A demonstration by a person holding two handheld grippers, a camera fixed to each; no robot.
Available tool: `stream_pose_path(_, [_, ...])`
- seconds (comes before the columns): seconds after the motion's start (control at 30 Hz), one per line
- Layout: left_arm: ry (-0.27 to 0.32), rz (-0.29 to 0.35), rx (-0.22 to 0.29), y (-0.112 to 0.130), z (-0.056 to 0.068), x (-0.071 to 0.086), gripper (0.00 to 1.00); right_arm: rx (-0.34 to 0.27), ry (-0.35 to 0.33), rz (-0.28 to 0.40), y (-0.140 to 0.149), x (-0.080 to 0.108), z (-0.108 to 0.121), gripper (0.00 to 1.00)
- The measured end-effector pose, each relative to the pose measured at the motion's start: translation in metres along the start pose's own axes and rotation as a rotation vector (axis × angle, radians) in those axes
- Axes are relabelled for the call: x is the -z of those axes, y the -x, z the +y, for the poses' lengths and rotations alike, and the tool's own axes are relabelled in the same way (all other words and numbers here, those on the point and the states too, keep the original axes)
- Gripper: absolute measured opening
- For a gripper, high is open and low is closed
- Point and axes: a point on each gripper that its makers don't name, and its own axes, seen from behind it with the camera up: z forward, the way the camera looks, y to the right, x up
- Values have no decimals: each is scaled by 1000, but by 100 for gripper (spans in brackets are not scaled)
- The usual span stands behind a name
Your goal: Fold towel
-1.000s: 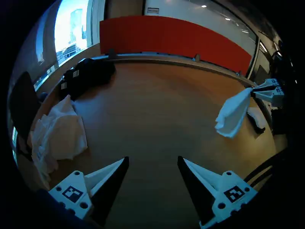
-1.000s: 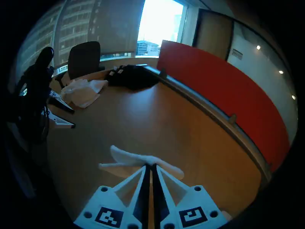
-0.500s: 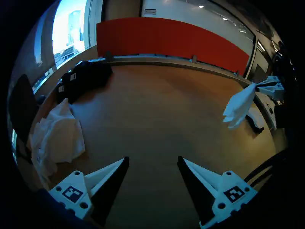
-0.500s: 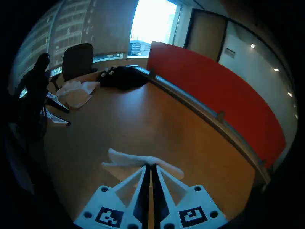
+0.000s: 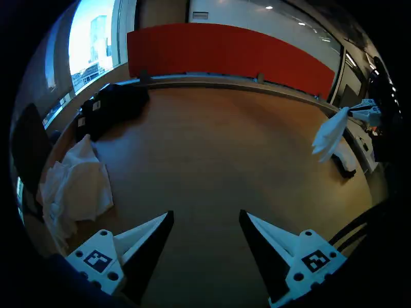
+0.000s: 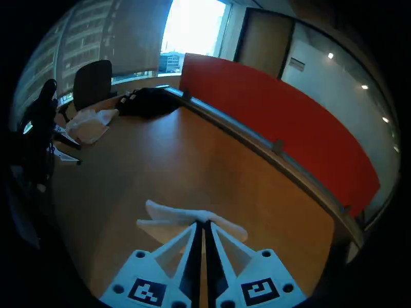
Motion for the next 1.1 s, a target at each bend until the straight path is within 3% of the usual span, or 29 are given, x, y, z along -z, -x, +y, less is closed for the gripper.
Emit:
stream_pose_path(0.77, [-12,-21,-23,-5,19,-11,94,-34,107,-87,55,26,127,5])
stream_pose_path(1.1, [-19,-29,-21,-7,23,-15,94,-57,146,-118,72,30,173,5])
